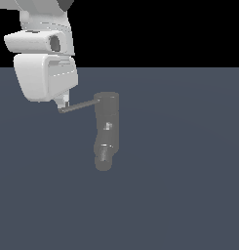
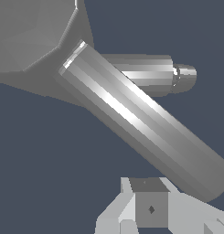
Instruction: Turn on the faucet by rotating a designated handle.
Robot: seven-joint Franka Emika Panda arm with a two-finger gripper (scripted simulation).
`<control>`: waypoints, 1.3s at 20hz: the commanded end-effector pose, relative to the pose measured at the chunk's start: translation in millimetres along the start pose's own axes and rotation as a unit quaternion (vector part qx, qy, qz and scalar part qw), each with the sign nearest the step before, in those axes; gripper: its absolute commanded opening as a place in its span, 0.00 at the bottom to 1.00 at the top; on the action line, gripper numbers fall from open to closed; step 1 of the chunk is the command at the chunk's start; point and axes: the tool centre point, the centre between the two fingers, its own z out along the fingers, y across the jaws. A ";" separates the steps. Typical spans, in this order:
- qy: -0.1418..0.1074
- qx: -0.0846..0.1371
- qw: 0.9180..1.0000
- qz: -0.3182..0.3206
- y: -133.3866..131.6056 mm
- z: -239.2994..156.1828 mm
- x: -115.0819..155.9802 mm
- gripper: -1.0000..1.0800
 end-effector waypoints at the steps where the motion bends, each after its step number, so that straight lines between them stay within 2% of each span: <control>1: 0.001 -0.001 1.000 0.005 4.8 -0.1 10.5 0.00; 23: 0.001 -0.001 1.000 0.003 51.8 -0.5 54.2 0.00; 26: 0.001 -0.001 1.000 0.001 49.2 -0.4 55.0 0.00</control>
